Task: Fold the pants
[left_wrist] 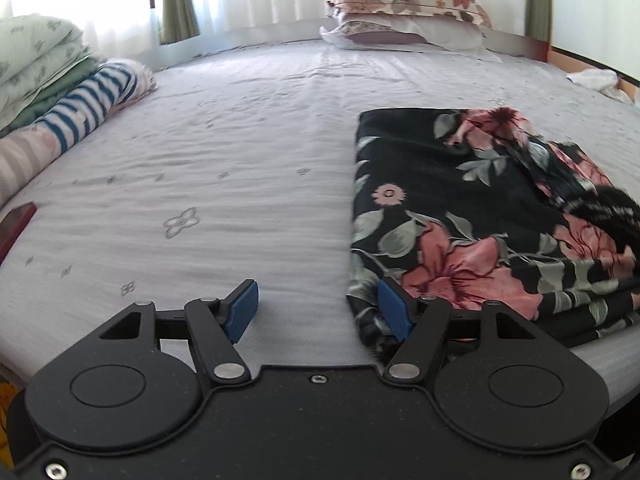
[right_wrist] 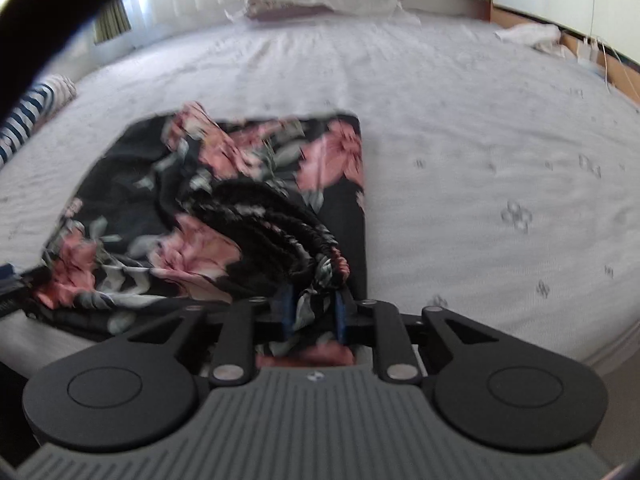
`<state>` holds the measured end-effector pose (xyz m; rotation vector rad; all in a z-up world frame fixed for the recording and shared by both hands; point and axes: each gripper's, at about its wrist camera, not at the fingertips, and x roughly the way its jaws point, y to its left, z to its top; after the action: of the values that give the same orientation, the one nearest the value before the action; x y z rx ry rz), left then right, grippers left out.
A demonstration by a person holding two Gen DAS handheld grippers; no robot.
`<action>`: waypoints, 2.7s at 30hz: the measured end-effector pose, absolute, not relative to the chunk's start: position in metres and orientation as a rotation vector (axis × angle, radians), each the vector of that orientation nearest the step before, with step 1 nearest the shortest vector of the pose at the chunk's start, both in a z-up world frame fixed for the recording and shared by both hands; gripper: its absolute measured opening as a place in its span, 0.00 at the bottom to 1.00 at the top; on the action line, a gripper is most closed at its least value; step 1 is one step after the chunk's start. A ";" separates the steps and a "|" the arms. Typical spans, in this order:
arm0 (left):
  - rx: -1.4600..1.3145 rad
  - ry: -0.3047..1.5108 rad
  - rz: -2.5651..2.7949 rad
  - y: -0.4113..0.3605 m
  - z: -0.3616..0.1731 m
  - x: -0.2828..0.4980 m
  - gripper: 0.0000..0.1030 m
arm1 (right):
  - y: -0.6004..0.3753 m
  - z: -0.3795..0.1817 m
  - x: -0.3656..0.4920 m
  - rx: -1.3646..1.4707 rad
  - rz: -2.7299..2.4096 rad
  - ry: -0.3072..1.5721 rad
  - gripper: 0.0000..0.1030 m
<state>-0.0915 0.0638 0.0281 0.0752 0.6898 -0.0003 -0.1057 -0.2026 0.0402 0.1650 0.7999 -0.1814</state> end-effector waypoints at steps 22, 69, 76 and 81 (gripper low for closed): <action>0.062 0.612 -0.420 -0.052 0.014 -0.117 0.57 | -0.182 0.061 -0.052 0.202 0.106 0.791 0.07; 0.083 0.621 -0.683 -0.105 0.016 -0.119 0.67 | -0.237 0.057 0.022 0.219 0.091 0.731 0.63; 0.116 0.626 -0.714 -0.099 0.019 -0.126 0.67 | -0.259 0.027 0.013 0.104 -0.130 0.771 0.65; -0.010 0.640 -0.670 -0.051 0.044 -0.109 0.68 | -0.257 0.038 -0.008 0.074 -0.160 0.703 0.67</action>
<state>-0.1090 -0.0511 0.0440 -0.0097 0.6398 -0.6703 -0.0084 -0.2571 0.0382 0.0739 0.7026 -0.1598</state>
